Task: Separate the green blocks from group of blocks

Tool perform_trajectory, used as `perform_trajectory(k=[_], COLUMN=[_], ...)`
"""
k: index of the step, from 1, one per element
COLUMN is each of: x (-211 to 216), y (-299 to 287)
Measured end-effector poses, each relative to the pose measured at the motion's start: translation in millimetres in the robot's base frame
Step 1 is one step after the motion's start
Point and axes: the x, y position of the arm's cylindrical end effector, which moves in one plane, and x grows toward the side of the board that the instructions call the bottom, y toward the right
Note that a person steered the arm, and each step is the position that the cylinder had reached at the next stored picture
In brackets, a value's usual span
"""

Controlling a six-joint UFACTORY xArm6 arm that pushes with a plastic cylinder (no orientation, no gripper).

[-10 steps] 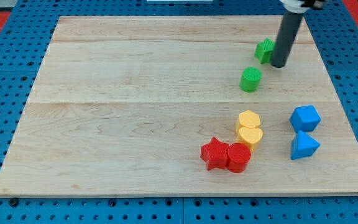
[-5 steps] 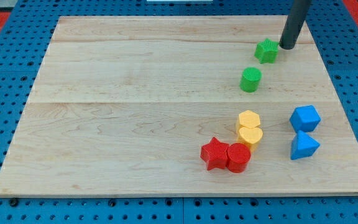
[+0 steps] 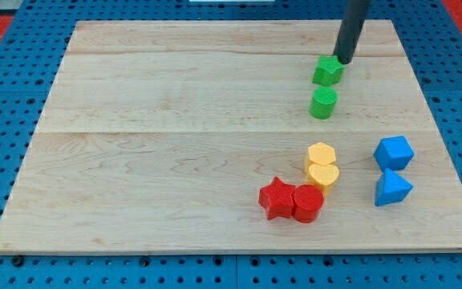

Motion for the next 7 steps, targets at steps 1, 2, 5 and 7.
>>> perform_trajectory(k=[1,2,5,7], x=[0.0,0.0,28.3,39.2], y=[-21.6,-41.8,-62.5,-67.4])
